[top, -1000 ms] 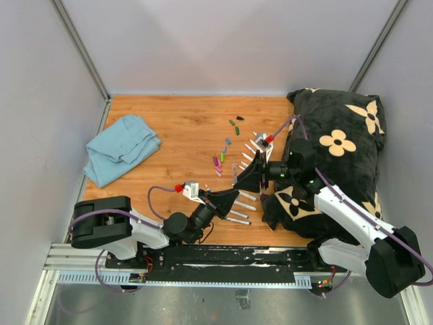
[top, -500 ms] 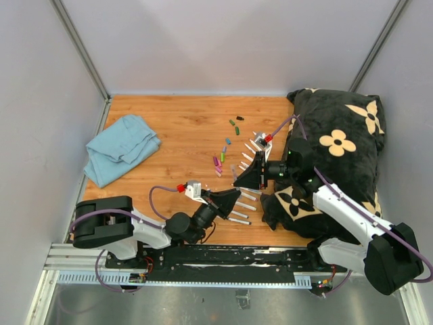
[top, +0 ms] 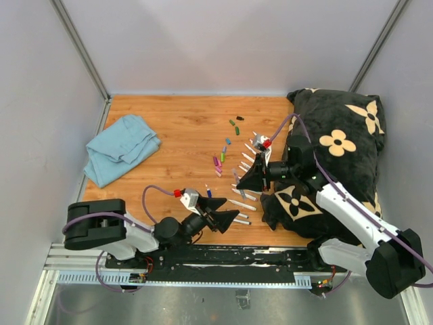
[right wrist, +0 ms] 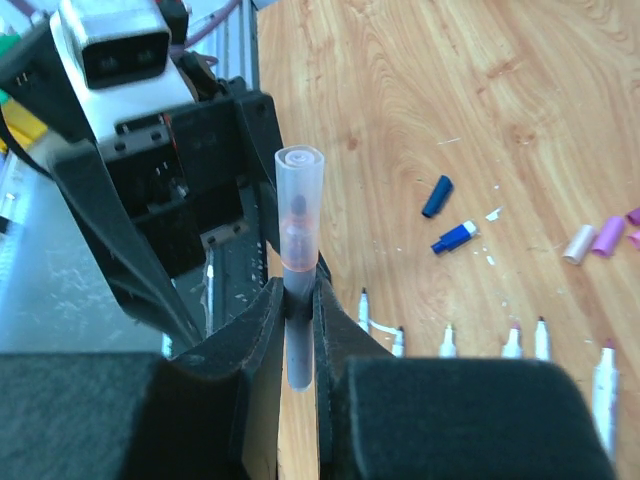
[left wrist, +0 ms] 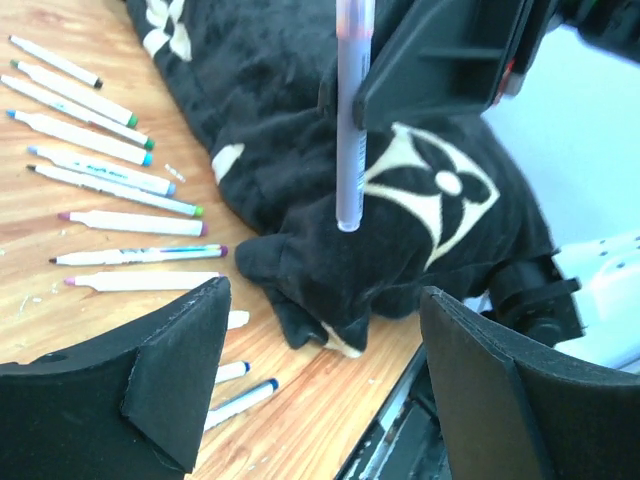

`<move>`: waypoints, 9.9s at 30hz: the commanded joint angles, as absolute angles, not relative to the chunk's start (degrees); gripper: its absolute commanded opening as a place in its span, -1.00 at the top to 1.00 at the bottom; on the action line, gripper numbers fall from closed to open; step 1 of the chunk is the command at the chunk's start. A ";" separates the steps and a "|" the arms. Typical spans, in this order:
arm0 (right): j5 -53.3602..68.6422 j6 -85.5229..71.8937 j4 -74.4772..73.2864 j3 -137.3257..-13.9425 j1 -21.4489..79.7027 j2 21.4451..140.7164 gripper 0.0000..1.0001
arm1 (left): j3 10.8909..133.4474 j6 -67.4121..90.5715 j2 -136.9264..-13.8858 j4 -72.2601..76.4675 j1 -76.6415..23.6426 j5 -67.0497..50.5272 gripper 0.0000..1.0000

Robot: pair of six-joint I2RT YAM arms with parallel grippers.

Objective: Open the pen caps
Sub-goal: Pick up the pen from the center of the board, then open the pen cap from the pen, then place the pen cap at the center of the board, then place the pen at the center of the board, then reset both arms

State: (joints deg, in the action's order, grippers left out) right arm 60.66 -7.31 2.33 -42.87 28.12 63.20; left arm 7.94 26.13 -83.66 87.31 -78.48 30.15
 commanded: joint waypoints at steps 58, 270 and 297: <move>56.29 6.95 -7.43 -45.36 29.64 62.72 0.18 | 35.19 44.46 -64.40 30.73 -70.31 40.22 0.99; 7.21 8.48 -46.16 -96.50 13.49 55.19 -0.97 | 73.49 16.79 -51.01 -18.55 -29.88 -7.98 -0.99; 7.73 10.29 -46.50 -93.41 13.52 54.54 -0.97 | 70.73 16.00 -52.12 -17.33 -29.88 -7.73 -0.99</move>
